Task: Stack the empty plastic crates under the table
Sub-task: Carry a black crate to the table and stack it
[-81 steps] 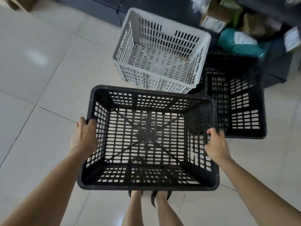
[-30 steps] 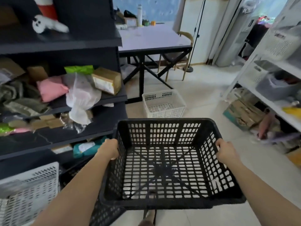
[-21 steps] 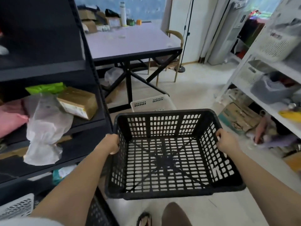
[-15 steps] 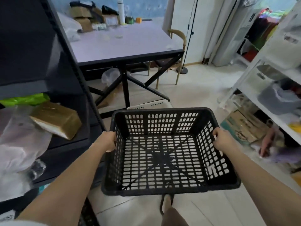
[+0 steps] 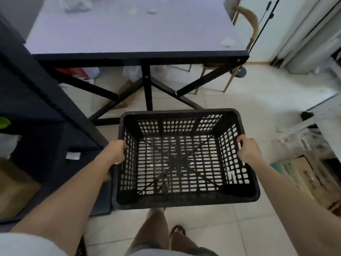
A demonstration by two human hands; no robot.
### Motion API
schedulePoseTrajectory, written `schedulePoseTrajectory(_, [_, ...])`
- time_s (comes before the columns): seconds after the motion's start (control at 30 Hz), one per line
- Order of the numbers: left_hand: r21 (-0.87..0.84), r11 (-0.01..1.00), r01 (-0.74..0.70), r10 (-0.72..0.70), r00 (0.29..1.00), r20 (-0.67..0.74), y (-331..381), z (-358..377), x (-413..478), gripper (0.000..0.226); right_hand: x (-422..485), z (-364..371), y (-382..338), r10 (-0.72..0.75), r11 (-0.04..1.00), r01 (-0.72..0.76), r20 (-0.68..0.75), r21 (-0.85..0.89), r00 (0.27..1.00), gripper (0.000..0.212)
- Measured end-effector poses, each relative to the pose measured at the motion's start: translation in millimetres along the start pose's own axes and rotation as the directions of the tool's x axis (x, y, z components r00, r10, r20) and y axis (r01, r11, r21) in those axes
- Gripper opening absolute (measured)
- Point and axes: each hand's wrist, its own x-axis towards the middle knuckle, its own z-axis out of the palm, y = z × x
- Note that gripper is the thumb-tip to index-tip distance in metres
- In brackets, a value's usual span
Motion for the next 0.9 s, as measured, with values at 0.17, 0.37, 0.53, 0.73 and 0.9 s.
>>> schedulePoseTrajectory(0.17, [-0.036,0.999,0.038,-0.037,0.999,0.035,13,-17,85,0.04,86,15,-24,0.046,0.999,-0.047,0.055,0.01,0.997,0.043])
schedulePoseTrajectory(0.37, [-0.092,0.993,0.077,-0.072,0.995,0.063,27,-25,174,0.039,171,43,-40,0.075,0.997,-0.076,0.129,0.004,0.989,0.045])
schedulePoseTrajectory(0.53, [-0.112,0.99,0.09,-0.083,0.994,0.067,33,-10,243,0.038,236,78,-48,0.108,0.994,-0.11,0.169,0.003,0.98,0.052])
schedulePoseTrajectory(0.73, [-0.154,0.982,0.105,-0.092,0.992,0.089,34,27,297,0.04,297,117,-42,0.106,0.994,-0.107,0.197,-0.008,0.975,0.058])
schedulePoseTrajectory(0.9, [-0.184,0.976,0.113,-0.103,0.993,0.066,39,42,323,0.049,324,141,-32,0.128,0.991,-0.133,0.216,0.007,0.968,0.055])
